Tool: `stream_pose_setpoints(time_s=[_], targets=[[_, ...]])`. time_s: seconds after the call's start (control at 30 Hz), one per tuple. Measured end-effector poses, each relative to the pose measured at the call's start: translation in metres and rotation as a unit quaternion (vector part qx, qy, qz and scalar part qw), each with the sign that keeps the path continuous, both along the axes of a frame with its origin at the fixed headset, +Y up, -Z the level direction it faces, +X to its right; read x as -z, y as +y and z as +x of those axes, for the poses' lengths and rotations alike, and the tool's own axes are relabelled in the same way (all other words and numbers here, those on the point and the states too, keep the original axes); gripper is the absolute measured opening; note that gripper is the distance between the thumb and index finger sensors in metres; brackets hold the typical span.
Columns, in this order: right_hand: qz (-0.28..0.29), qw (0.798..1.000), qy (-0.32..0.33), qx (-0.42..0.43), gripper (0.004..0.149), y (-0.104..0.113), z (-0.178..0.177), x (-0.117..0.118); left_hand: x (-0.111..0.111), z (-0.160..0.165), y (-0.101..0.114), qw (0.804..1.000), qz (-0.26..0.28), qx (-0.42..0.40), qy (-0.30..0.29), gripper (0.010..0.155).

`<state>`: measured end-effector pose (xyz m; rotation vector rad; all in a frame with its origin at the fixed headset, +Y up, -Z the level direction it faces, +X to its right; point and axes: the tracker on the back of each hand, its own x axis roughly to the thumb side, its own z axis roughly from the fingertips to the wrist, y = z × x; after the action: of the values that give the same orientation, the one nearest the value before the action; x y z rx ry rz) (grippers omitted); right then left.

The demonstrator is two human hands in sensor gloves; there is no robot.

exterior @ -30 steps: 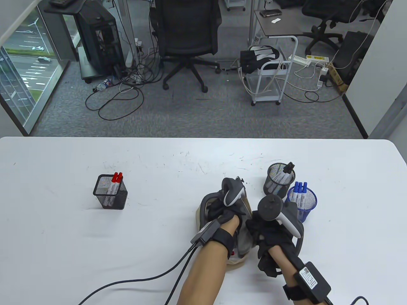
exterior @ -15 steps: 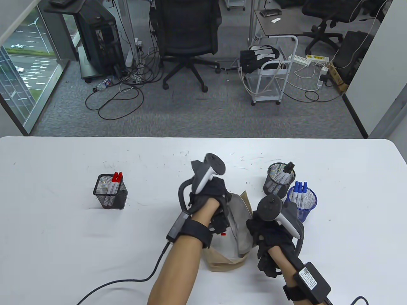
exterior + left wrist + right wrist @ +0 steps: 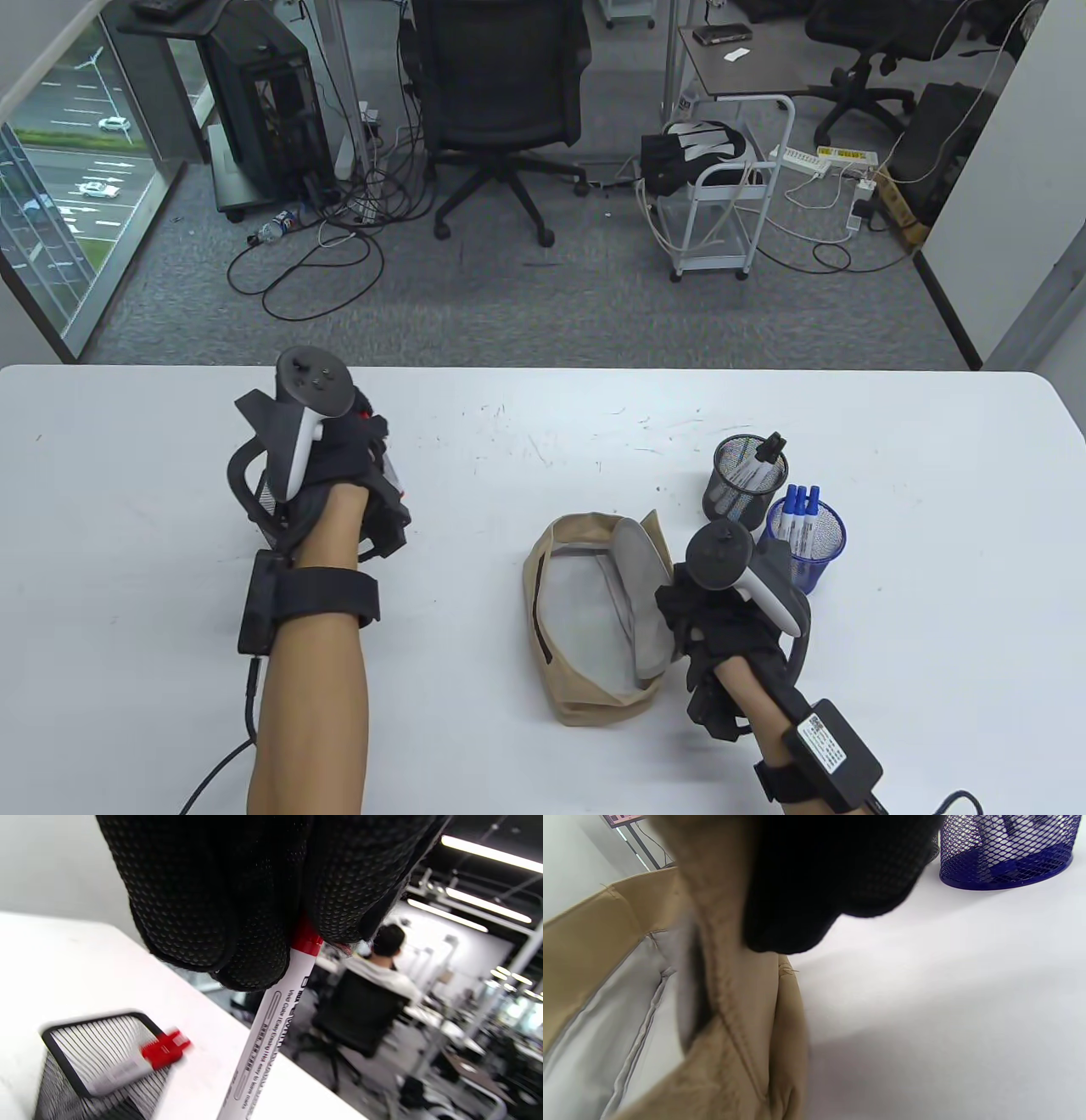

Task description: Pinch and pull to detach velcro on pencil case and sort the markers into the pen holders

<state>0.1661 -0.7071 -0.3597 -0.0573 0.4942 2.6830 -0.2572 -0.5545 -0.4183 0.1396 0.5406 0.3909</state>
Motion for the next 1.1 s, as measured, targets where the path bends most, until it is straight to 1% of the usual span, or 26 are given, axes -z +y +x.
stream_pose_setpoints(time_s=[0.13,0.27,0.33,0.37,0.43,0.53,0.63,0.7,0.8,0.9,1.0,1.03,1.1], targets=[[-0.001,1.000,-0.001,-0.002,0.051,0.000,0.000,0.000,-0.002,-0.028,-0.010,0.999,0.009,0.019,0.046,0.047],[0.002,1.000,0.000,-0.009,0.051,0.002,-0.002,-0.002,0.000,-0.048,-0.020,0.996,0.003,0.033,0.078,0.046],[0.003,1.000,0.002,-0.011,0.051,0.002,-0.003,-0.002,0.003,-0.055,-0.026,0.996,-0.014,0.033,0.083,0.046],[0.003,1.000,0.002,-0.012,0.051,0.003,-0.004,-0.002,0.004,-0.058,-0.030,0.996,-0.012,0.032,0.086,0.047],[0.003,1.000,0.004,-0.013,0.052,0.002,-0.004,-0.002,0.005,-0.060,-0.036,0.996,-0.011,0.026,0.082,0.056],[-0.004,1.000,0.005,-0.007,0.054,0.002,-0.003,-0.002,0.007,-0.057,-0.041,0.997,-0.013,0.022,0.074,0.060],[-0.008,1.000,0.003,-0.003,0.056,0.002,-0.002,-0.002,0.006,-0.043,-0.038,0.998,-0.014,0.040,0.039,0.059],[-0.014,1.000,0.003,0.002,0.057,0.003,-0.001,-0.002,0.003,-0.028,-0.035,0.998,-0.016,0.058,0.003,0.059],[-0.023,1.000,0.005,0.009,0.061,0.004,0.002,-0.001,-0.007,0.003,-0.032,0.993,-0.012,0.100,-0.057,0.059],[-0.025,1.000,0.005,0.009,0.063,0.005,0.002,-0.001,-0.022,0.033,-0.036,0.986,-0.002,0.131,-0.106,0.063],[-0.024,1.000,0.007,0.009,0.064,0.005,0.002,-0.002,-0.041,0.068,-0.050,0.973,-0.003,0.164,-0.164,0.069],[-0.023,1.000,0.008,0.007,0.064,0.005,0.002,-0.002,-0.045,0.075,-0.054,0.970,-0.005,0.170,-0.175,0.071],[-0.022,1.000,0.009,0.004,0.065,0.006,0.001,-0.003,-0.056,0.092,-0.071,0.961,-0.016,0.177,-0.210,0.072]])
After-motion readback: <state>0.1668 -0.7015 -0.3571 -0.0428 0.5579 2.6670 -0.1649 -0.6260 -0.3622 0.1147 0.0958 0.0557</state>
